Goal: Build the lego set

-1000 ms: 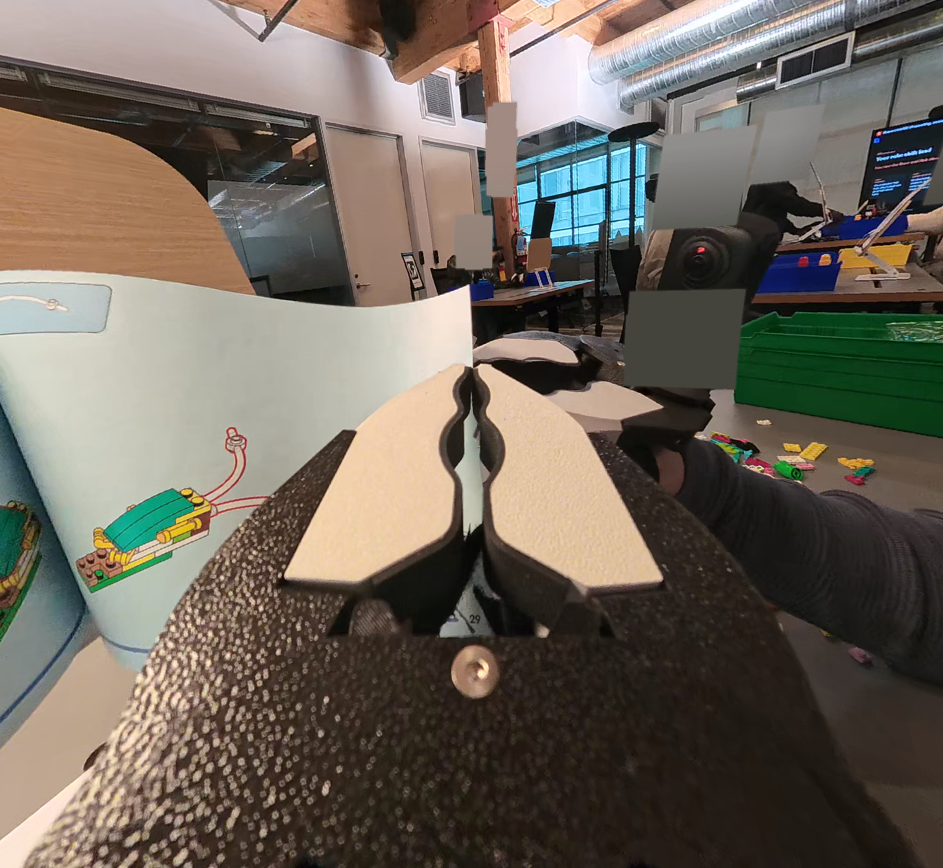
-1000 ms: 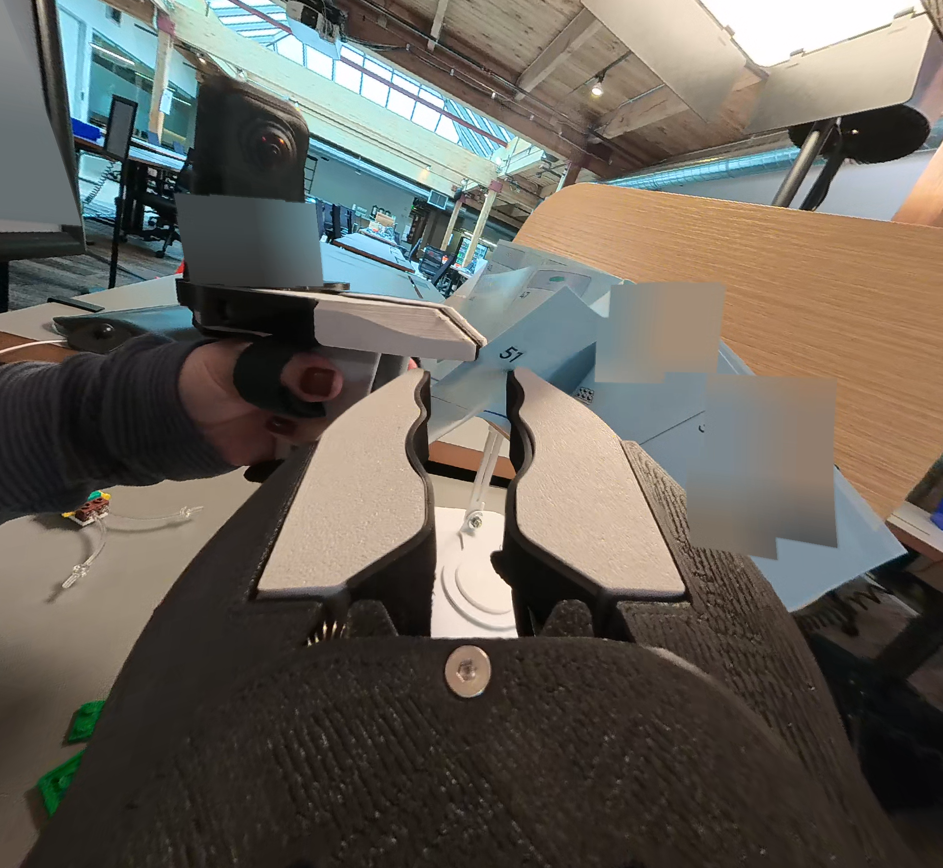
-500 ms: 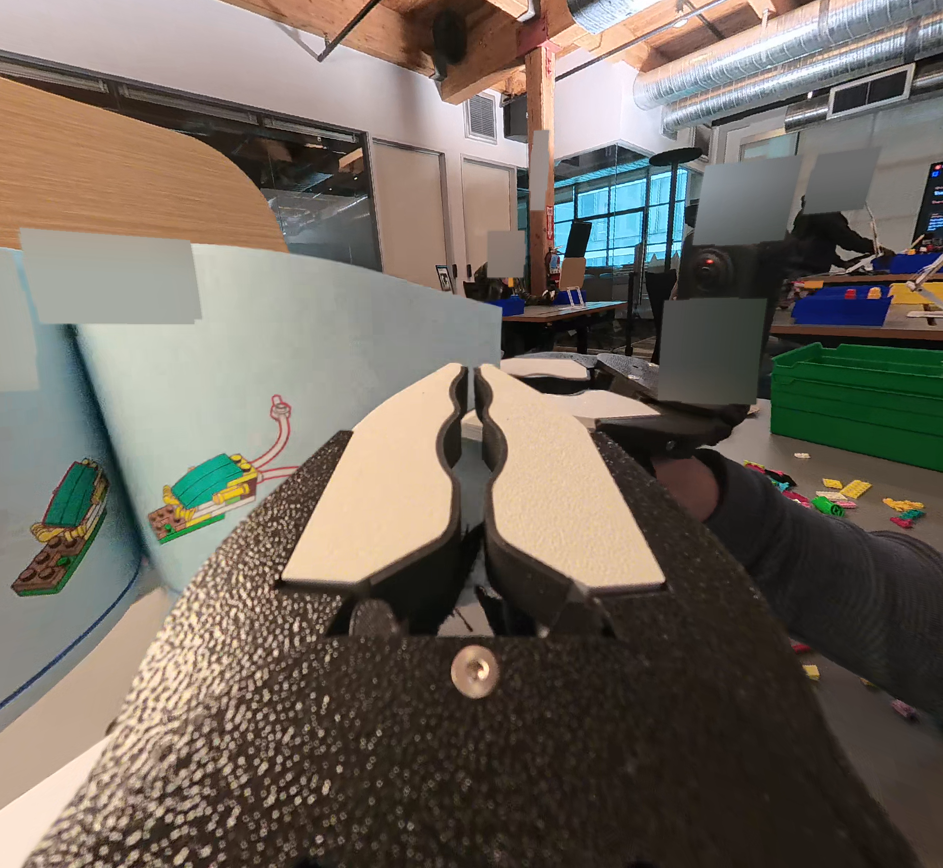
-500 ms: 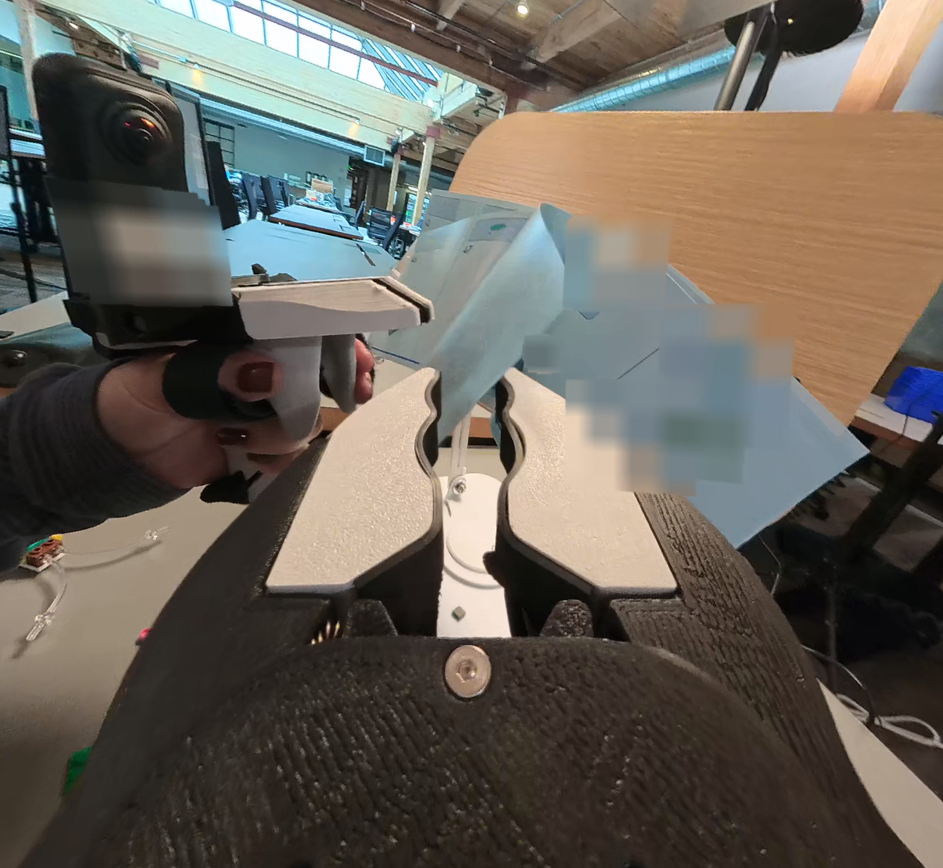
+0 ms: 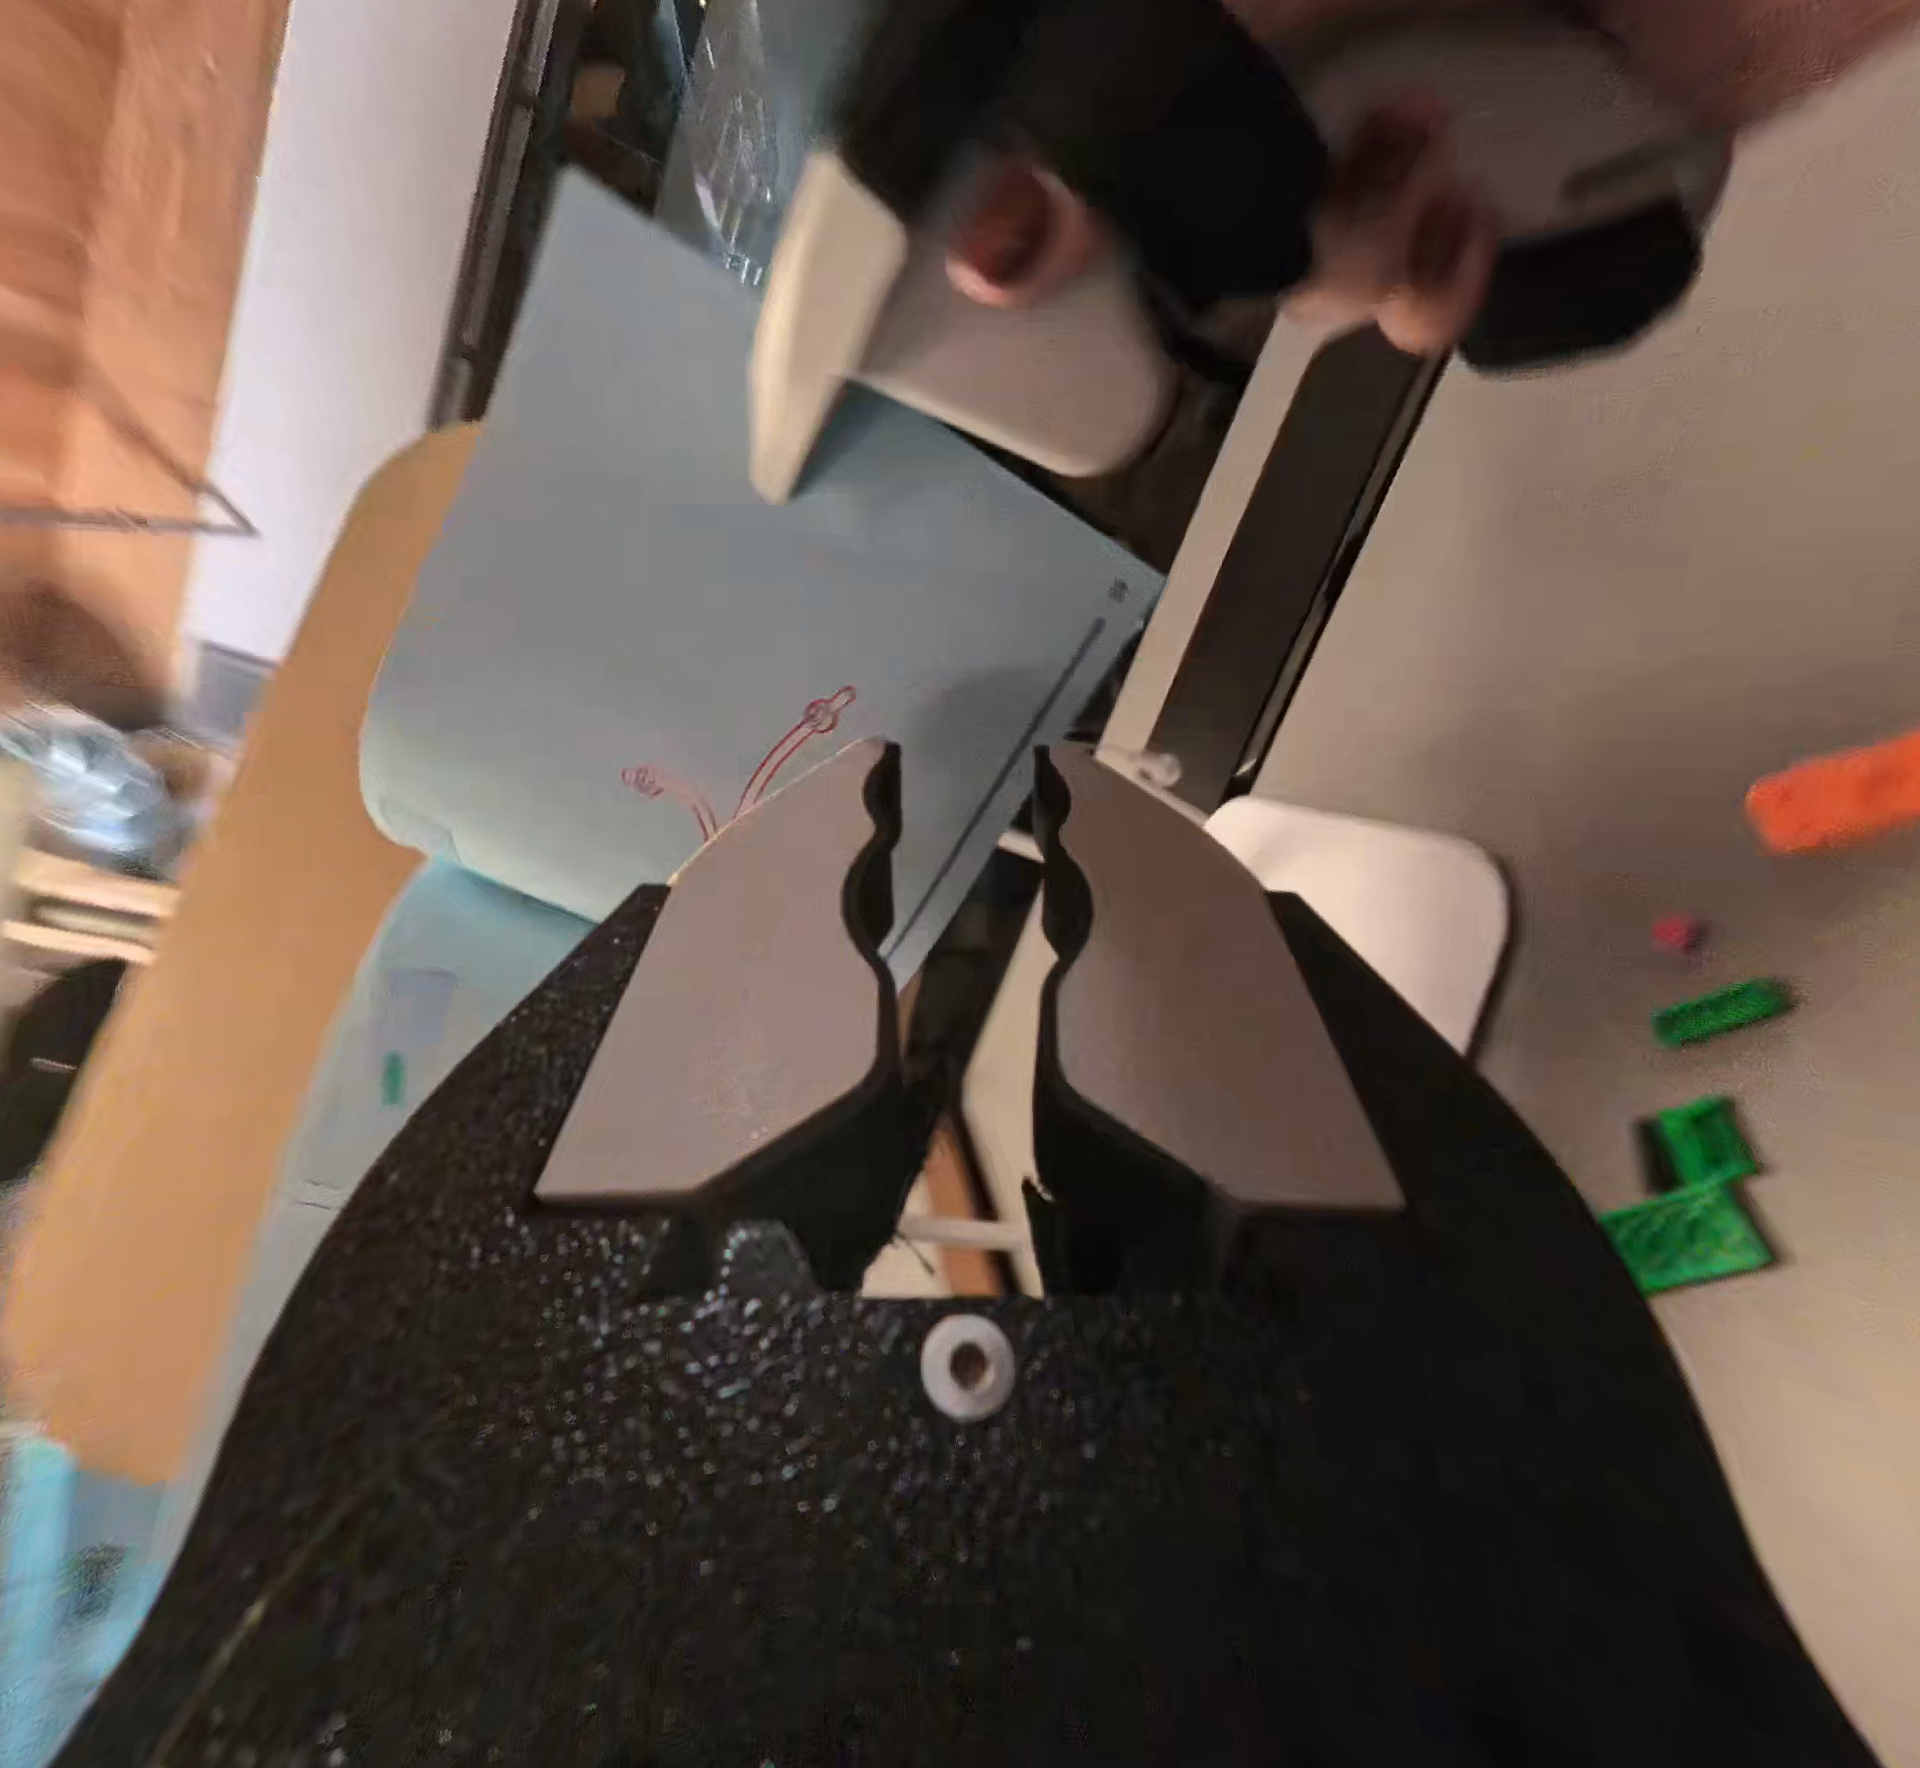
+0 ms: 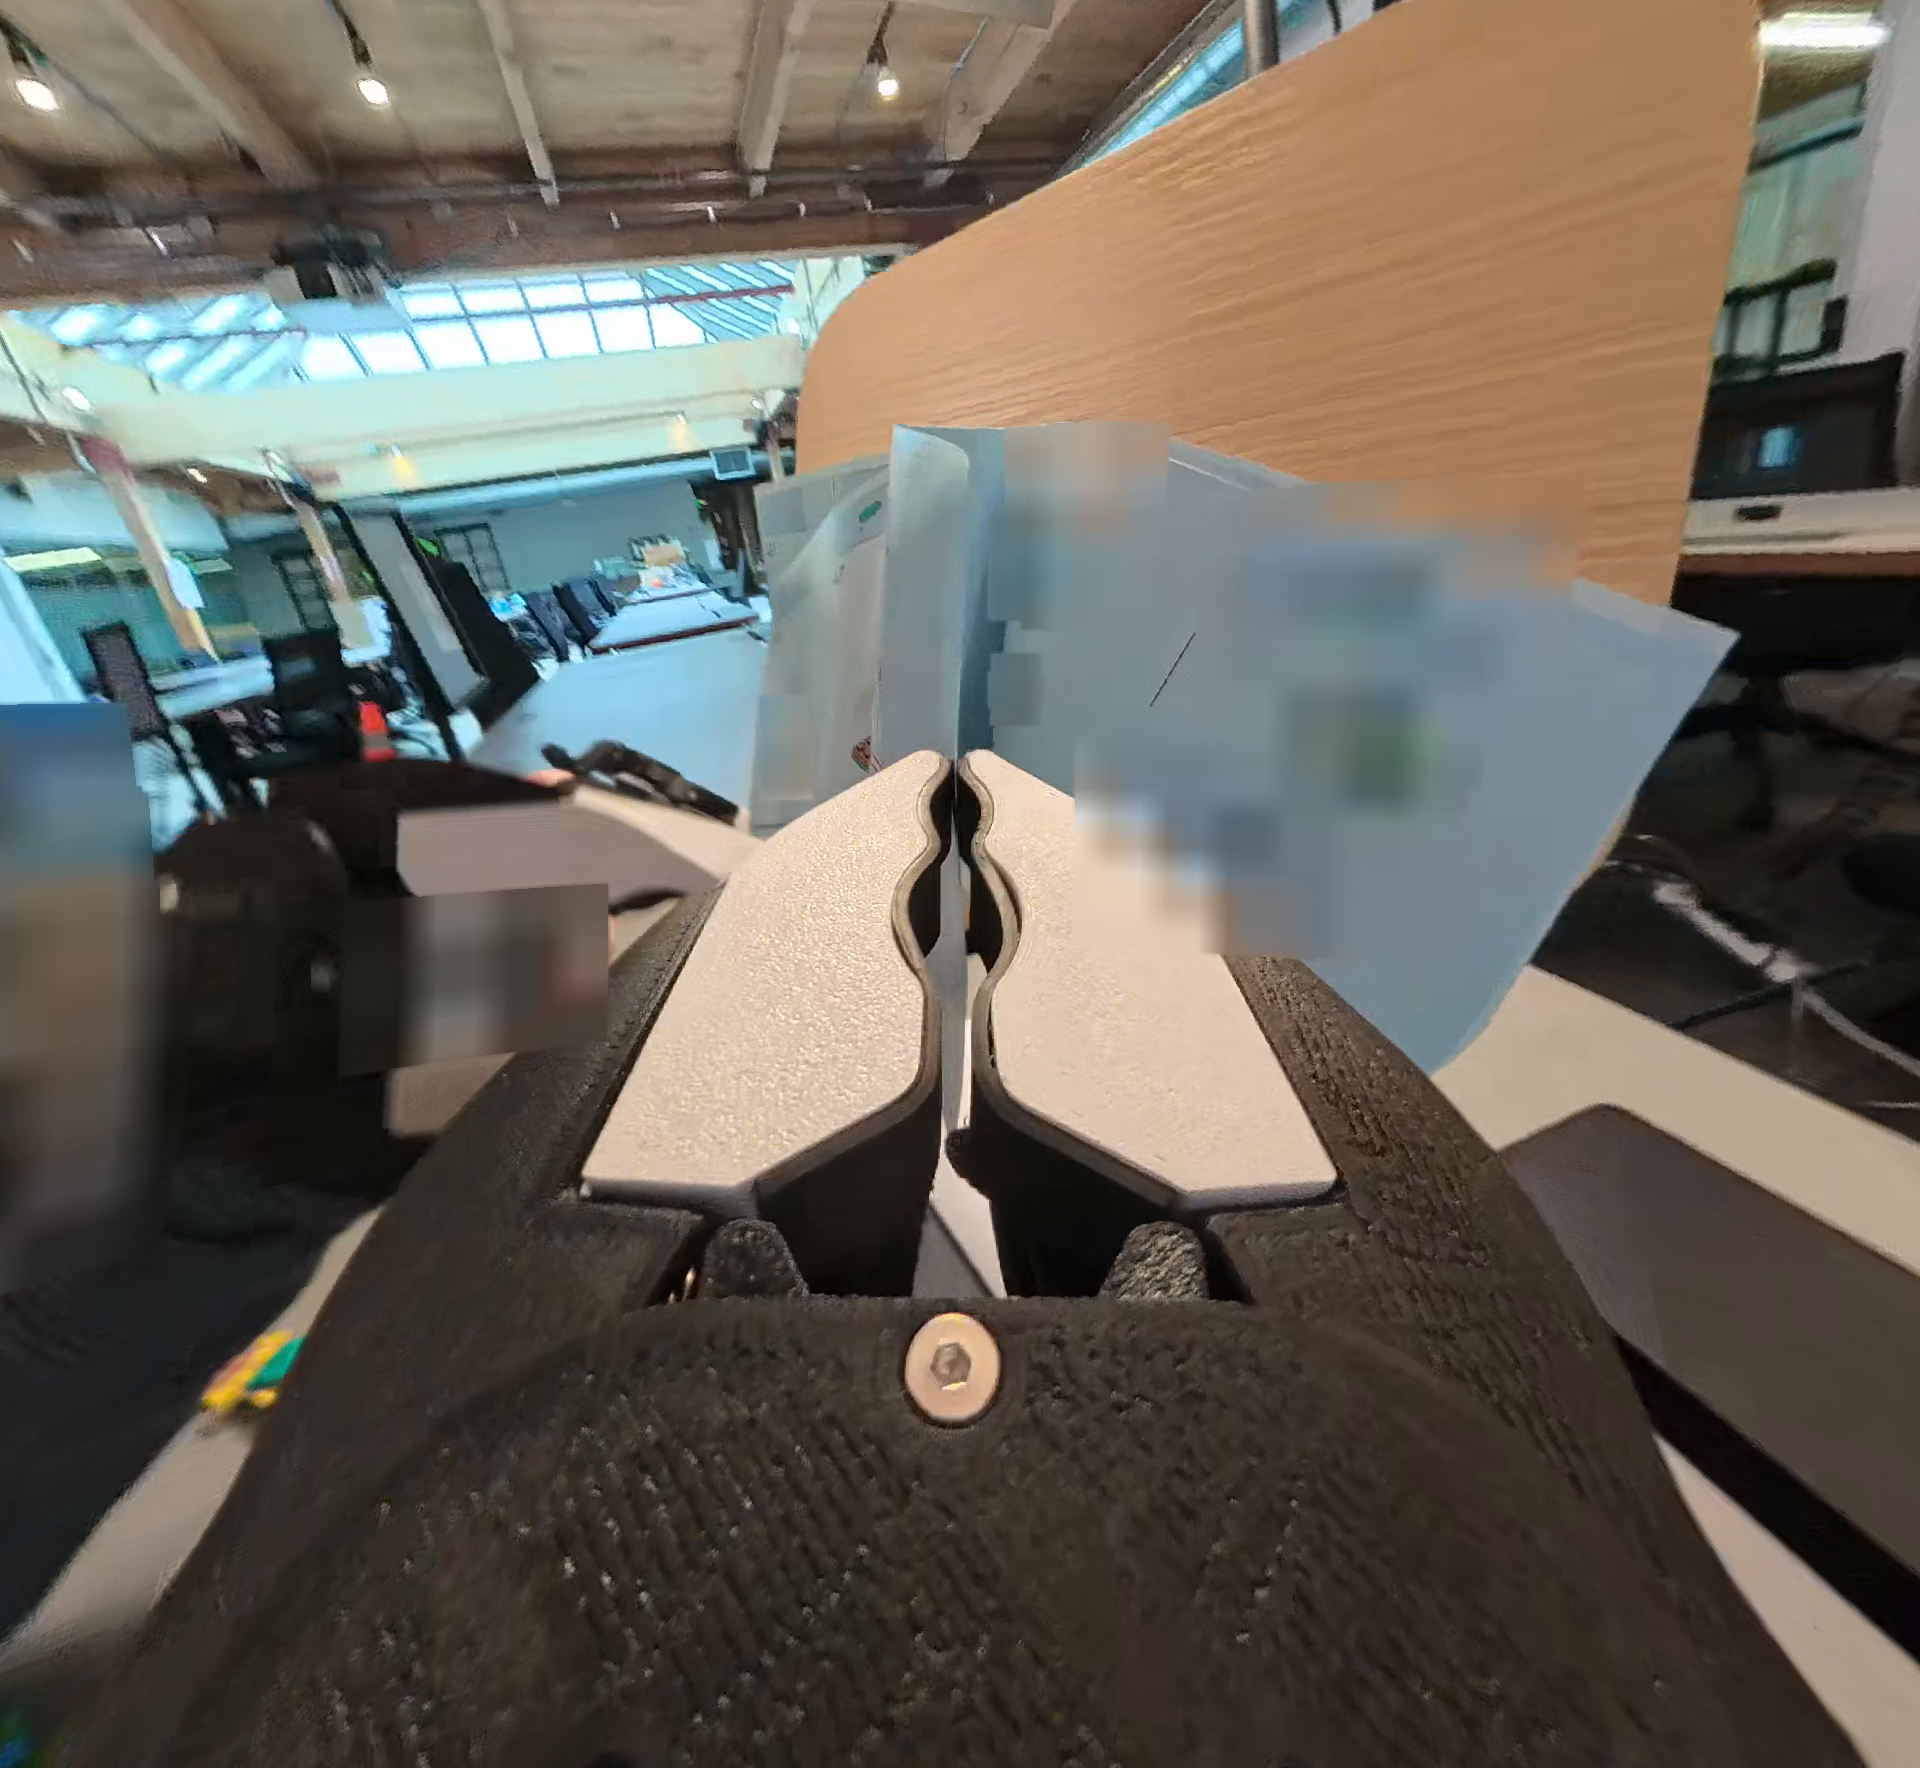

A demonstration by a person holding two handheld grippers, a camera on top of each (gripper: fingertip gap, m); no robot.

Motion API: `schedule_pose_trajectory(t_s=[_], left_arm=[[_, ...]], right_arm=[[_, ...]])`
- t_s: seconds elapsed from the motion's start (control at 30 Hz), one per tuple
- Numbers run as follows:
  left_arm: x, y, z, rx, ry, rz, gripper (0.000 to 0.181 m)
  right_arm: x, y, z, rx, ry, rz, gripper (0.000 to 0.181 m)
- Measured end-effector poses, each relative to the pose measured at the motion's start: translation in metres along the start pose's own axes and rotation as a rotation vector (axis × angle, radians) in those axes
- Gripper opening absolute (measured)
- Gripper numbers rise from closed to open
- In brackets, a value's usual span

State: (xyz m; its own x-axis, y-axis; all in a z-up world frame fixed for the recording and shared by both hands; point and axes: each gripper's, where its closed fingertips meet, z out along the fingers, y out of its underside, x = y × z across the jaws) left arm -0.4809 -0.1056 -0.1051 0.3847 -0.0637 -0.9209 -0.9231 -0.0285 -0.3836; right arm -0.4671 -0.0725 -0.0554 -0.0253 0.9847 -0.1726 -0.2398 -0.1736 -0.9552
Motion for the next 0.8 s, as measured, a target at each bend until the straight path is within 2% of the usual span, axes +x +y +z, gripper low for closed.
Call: schedule_pose_trajectory(t_s=[0.07,0.27,0.57,0.63,0.8], left_arm=[[0.010,-0.003,0.004,-0.018,-0.022,0.183,0.026],[0.016,-0.028,0.008,0.091,-0.085,0.212,0.029],[0.018,-0.030,0.007,0.106,-0.051,0.152,0.018],[0.020,-0.032,0.009,0.110,-0.026,0.120,0.025],[0.020,-0.029,0.011,0.080,-0.032,0.137,0.023]], right_arm=[[0.000,0.000,0.001,0.004,-0.023,0.089,0.000],[0.000,0.000,0.001,-0.002,-0.095,0.306,0.000],[0.000,-0.001,0.001,0.003,-0.105,0.318,0.000],[0.000,-0.001,0.001,0.002,-0.107,0.318,0.000],[-0.001,0.000,0.002,-0.003,-0.108,0.311,0.000]])
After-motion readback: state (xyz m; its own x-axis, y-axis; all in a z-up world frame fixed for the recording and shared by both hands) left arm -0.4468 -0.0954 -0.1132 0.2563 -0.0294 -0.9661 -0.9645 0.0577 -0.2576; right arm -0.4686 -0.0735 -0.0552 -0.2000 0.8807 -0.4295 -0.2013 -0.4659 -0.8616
